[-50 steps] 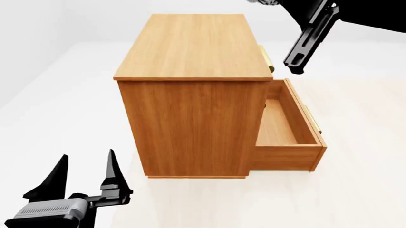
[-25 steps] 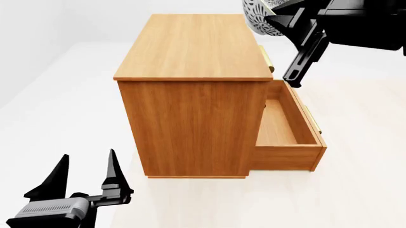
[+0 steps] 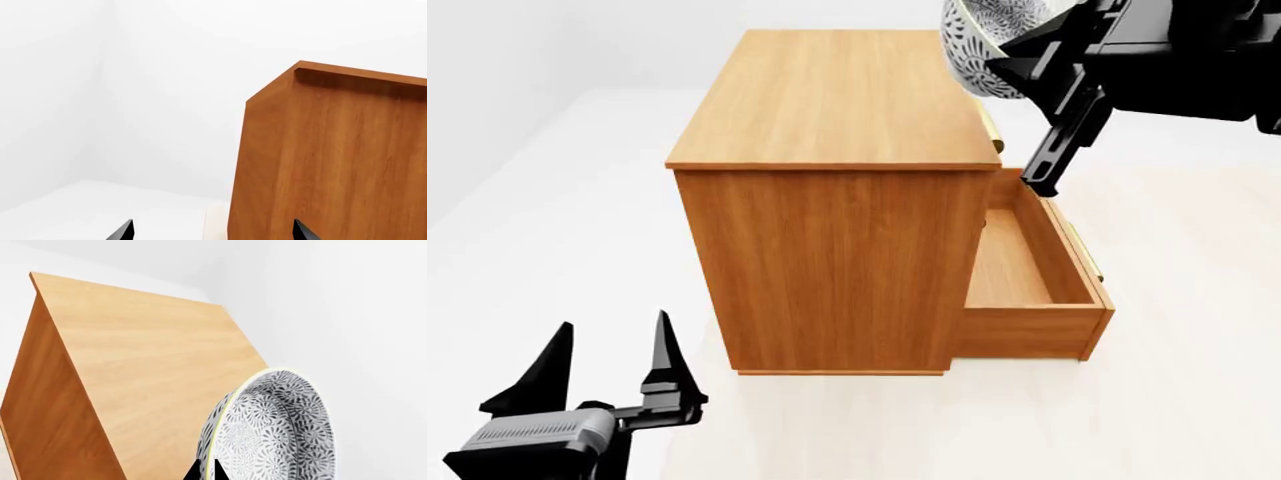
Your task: Put the bowl on top of the cabinet.
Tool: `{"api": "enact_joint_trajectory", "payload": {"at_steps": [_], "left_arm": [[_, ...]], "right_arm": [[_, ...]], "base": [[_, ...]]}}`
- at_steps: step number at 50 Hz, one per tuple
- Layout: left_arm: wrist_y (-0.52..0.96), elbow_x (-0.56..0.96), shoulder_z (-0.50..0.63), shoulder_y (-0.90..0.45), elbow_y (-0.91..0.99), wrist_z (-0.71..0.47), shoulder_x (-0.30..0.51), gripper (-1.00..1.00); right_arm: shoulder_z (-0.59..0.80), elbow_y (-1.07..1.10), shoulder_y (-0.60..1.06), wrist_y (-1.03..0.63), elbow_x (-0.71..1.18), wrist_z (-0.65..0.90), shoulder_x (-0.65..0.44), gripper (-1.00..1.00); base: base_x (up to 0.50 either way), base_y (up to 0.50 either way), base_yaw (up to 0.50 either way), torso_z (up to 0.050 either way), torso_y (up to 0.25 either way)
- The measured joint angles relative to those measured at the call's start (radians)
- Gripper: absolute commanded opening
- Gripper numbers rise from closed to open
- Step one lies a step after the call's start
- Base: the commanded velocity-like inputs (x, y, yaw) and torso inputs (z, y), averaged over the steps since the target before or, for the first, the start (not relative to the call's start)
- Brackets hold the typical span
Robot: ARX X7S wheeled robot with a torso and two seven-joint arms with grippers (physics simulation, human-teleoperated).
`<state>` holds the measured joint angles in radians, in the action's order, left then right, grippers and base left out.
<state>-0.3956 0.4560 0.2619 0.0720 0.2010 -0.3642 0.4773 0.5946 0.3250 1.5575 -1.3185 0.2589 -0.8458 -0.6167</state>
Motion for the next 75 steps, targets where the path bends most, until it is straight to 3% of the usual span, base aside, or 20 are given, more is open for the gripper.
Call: {"api": "enact_joint_trajectory", "payload": {"at_steps": [75], "left_arm": [[0.028, 0.067, -0.018, -0.034, -0.024, 0.01, 0.025, 1.0]], "right_arm": [[0.384, -0.214, 0.149, 0.097, -0.082, -0.019, 0.198, -1.0]], "base": [[0.0, 0.0, 0.0, 0.0, 0.0]]}}
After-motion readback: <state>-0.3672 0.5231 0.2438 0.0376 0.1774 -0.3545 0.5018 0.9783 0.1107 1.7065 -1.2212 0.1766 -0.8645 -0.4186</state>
